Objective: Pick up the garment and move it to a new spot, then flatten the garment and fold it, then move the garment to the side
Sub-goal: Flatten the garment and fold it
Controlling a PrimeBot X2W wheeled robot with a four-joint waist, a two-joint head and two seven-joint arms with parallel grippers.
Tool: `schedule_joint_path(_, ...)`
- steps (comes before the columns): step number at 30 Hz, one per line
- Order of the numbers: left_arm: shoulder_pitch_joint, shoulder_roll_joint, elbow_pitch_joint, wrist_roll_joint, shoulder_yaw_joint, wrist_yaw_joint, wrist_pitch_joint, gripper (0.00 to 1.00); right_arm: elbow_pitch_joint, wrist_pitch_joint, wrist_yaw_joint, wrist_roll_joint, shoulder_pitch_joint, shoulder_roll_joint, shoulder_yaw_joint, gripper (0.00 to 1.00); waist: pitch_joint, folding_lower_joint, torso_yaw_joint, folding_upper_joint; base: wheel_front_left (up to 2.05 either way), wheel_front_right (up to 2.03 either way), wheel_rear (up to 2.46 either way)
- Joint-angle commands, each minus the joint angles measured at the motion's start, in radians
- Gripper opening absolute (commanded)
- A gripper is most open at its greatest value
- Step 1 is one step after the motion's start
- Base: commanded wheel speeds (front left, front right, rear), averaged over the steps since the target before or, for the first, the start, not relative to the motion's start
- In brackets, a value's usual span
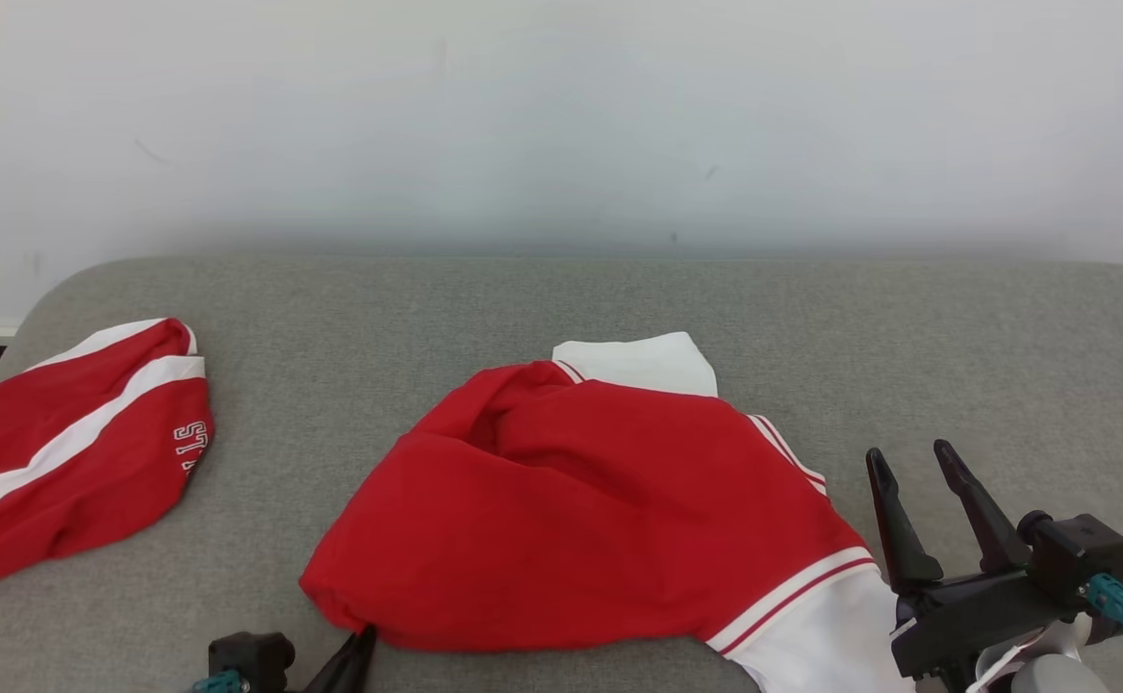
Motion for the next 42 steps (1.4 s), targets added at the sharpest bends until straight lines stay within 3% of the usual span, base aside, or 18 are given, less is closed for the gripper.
schedule_joint_path(1,-0.018,0.012,-0.017,0.008,-0.005,0.006,0.001,0.00,-0.003,-0.002,-0.001,-0.003,0.005,-0.003,-0.003,1.00,-0.004,0.0000,0.012,0.0000,0.00,0.00,0.00)
schedule_joint_path(8,0.032,0.058,-0.164,0.036,-0.046,0.058,0.122,0.00,-0.001,-0.002,-0.001,-0.006,0.016,0.003,-0.002,1.00,-0.015,0.0000,0.058,0.0000,0.00,0.00,0.00)
schedule_joint_path(15,0.108,0.127,-0.430,0.030,-0.072,0.125,0.307,0.00,-0.005,-0.002,-0.001,-0.008,0.019,0.007,-0.007,1.00,-0.010,0.0000,0.094,0.0000,0.00,0.00,0.00)
schedule_joint_path(21,0.148,0.171,-0.551,0.035,-0.057,0.182,0.349,0.00,-0.002,-0.002,-0.001,-0.013,0.009,0.008,0.000,1.00,-0.002,0.0000,0.102,0.0000,0.00,0.00,0.00)
schedule_joint_path(22,0.153,0.173,-0.559,0.029,-0.049,0.190,0.347,0.82,-0.002,-0.002,-0.001,-0.012,0.006,0.010,0.000,1.00,0.000,0.0000,0.100,0.0000,0.00,0.00,0.00)
schedule_joint_path(23,0.161,0.175,-0.561,0.022,-0.043,0.196,0.348,1.00,0.004,-0.002,-0.001,-0.005,0.005,0.014,-0.006,1.00,0.001,0.0000,0.099,0.0000,0.00,0.00,0.00)
schedule_joint_path(30,0.186,0.189,-0.532,-0.004,-0.015,0.215,0.331,1.00,0.009,-0.002,-0.001,-0.007,-0.006,0.006,-0.005,1.00,0.012,0.0000,0.081,0.0000,0.00,0.00,0.00)
schedule_joint_path(39,0.160,0.183,-0.480,0.013,0.043,0.230,0.177,1.00,0.005,-0.002,-0.001,-0.016,-0.011,0.002,-0.005,1.00,0.017,0.0000,0.066,0.0000,0.00,0.00,0.00)
schedule_joint_path(42,0.154,0.174,-0.436,-0.009,0.053,0.212,0.147,1.00,0.007,-0.002,-0.001,-0.016,-0.013,0.002,-0.002,1.00,0.015,0.0000,0.061,0.0000,0.00,0.00,0.00)
